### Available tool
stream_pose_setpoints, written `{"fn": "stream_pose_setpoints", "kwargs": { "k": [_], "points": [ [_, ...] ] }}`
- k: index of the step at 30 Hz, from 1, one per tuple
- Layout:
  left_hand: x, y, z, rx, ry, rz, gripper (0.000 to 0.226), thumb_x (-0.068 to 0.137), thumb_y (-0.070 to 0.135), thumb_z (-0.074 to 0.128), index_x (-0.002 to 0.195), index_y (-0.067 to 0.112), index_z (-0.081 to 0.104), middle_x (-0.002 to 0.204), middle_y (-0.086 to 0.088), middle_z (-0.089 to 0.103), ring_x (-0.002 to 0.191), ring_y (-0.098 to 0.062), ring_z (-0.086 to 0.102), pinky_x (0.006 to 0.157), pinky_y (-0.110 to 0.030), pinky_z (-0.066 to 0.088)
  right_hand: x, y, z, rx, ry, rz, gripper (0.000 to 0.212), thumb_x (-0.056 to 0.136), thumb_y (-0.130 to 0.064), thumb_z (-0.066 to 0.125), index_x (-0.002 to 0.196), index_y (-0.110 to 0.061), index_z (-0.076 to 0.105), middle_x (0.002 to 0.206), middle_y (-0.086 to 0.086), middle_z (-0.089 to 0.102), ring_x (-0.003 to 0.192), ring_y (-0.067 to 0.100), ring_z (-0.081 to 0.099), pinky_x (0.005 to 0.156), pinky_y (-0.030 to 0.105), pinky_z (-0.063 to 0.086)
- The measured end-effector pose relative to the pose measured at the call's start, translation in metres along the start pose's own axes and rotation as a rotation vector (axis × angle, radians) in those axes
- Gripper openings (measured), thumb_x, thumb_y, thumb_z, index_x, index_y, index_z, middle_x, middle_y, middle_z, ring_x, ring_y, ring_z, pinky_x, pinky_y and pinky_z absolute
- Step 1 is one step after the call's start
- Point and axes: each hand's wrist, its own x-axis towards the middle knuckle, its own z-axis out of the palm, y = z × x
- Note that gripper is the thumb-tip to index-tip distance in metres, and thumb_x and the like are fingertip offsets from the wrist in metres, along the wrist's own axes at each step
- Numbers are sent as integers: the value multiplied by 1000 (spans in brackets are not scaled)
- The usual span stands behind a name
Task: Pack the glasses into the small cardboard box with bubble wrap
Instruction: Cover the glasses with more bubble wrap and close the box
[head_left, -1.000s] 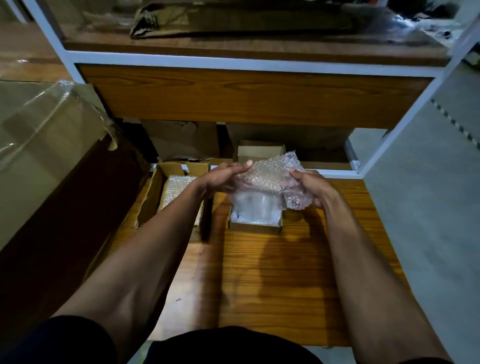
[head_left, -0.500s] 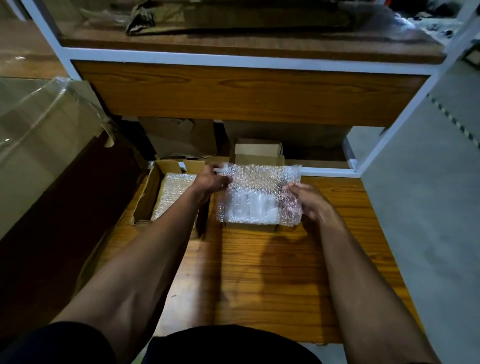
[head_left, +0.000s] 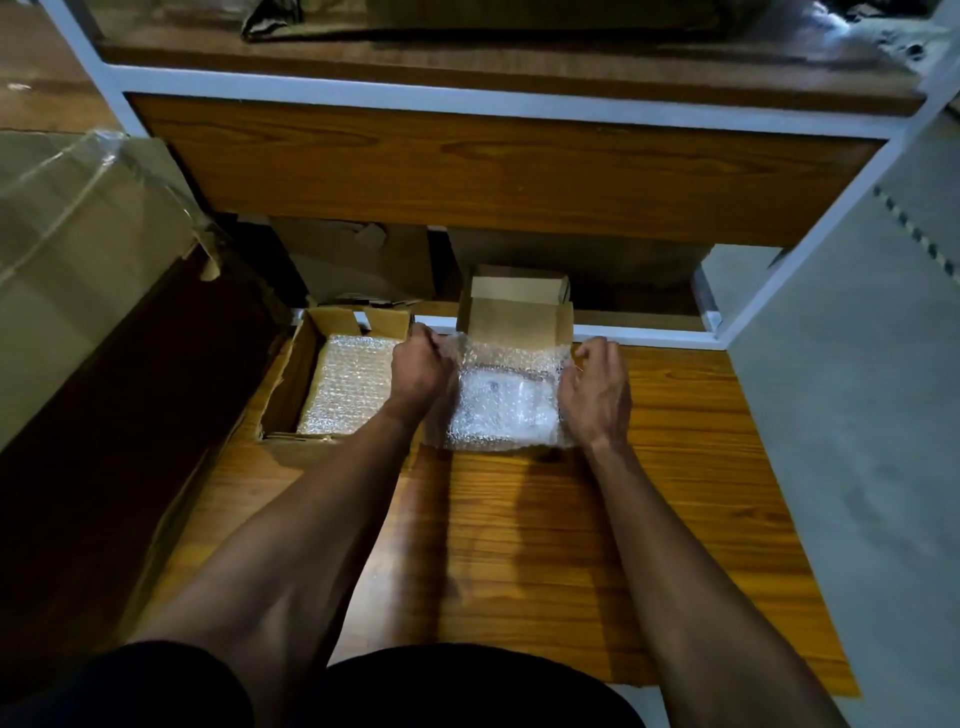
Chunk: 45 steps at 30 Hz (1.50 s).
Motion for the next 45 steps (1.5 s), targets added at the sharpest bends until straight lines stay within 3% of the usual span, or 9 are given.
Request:
{"fn": "stream_pose_setpoints", "kwargs": {
  "k": [2, 5, 10, 16, 22, 26, 30, 37, 45],
  "points": [
    [0, 0, 3, -5, 30, 12, 16, 102, 13, 62, 115, 7, 55, 107, -16, 69, 90, -25, 60, 75, -32, 40, -4, -11, 9, 2, -65, -175, 16, 103, -25, 56, 118, -19, 53, 116, -2, 50, 94, 12, 52, 68, 21, 45],
    [1, -1, 7, -29, 54, 16, 13, 103, 20, 60, 110, 10, 54, 99, -16, 68, 82, -24, 56, 72, -32, 40, -9, -22, 32, -32, -232, -358, 35, 105, -30, 56, 136, -16, 54, 134, 4, 53, 117, 18, 54, 98, 36, 53],
    [1, -6, 9, -92, 31, 101, 12, 101, 16, 61, 102, 18, 49, 93, -4, 64, 79, -21, 58, 70, -27, 38, -13, -28, 61, -224, -419, -381, 63, 108, -50, 40, 163, -22, 29, 171, 7, 23, 158, 27, 19, 130, 46, 15],
    [3, -7, 16, -30, -14, 49, 18, 103, 20, 61, 118, 14, 53, 106, -10, 68, 94, -28, 67, 76, -38, 53, -14, -12, 75, -324, -504, -345, 72, 107, -64, 26, 167, -28, 10, 176, 6, -2, 162, 32, -1, 130, 54, 3],
    [-24, 4, 25, 278, 153, 311, 36, 98, 25, 62, 131, 14, 52, 137, -17, 46, 122, -34, 46, 99, -49, 45, -19, -7, 76, -319, -399, -367, 71, 108, -59, 23, 167, -20, 18, 175, 11, 10, 161, 34, 10, 130, 54, 11],
    [-40, 9, 42, 355, -25, 533, 39, 95, 33, 58, 131, 18, 54, 135, -10, 50, 129, -29, 47, 111, -49, 42, -19, -10, 71, -309, -339, -388, 67, 108, -44, 14, 163, -11, 29, 171, 16, 25, 159, 34, 21, 129, 54, 20],
    [-38, -1, 52, 464, -209, 523, 54, 98, 31, 59, 147, 16, 45, 148, -10, 45, 136, -29, 43, 114, -46, 41, -22, -1, 73, -305, -328, -388, 60, 110, -39, 26, 161, -9, 34, 167, 17, 34, 156, 34, 29, 126, 53, 27],
    [-32, -15, 51, 518, -224, 520, 63, 97, 47, 33, 150, 13, 41, 148, -12, 44, 137, -31, 43, 114, -48, 40, -24, 1, 71, -338, -294, -369, 62, 103, -42, 52, 155, -10, 43, 159, 15, 44, 146, 32, 42, 121, 51, 36],
    [-32, -12, 46, 572, -244, 524, 71, 97, 52, 32, 154, 11, 39, 147, -14, 44, 135, -31, 42, 115, -50, 38, -21, 1, 66, -367, -279, -365, 67, 98, -52, 48, 152, -12, 45, 151, 12, 50, 137, 27, 46, 114, 47, 39]
  ]
}}
